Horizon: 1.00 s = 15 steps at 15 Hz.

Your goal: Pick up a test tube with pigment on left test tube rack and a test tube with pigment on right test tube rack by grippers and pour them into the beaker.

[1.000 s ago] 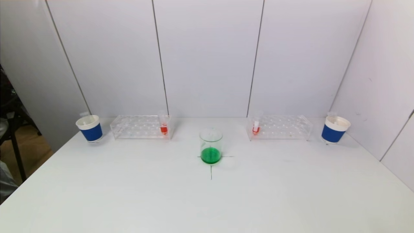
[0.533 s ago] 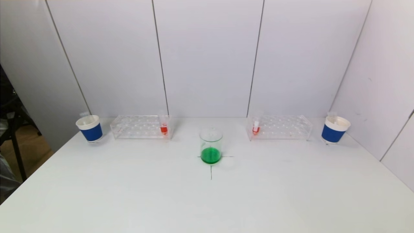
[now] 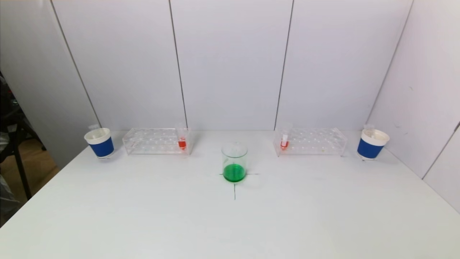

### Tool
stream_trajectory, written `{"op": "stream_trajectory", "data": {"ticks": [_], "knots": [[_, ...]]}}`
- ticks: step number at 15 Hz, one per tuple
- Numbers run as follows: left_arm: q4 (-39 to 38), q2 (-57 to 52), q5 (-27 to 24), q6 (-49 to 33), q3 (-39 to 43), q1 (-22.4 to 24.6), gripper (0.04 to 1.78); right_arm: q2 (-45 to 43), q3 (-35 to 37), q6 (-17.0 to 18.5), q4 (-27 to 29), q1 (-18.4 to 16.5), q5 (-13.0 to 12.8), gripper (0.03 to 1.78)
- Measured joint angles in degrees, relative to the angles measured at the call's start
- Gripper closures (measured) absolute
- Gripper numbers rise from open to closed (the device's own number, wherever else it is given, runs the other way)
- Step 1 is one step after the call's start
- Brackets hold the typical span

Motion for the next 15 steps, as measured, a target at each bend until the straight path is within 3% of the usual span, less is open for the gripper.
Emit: {"op": "stream_trajectory", "data": {"ticks": [15], "knots": [[0.0, 0.0, 0.01, 0.01, 0.0, 0.0, 0.06, -0.12, 0.11, 1.48, 0.02, 0.0, -0.3, 0.04]]}}
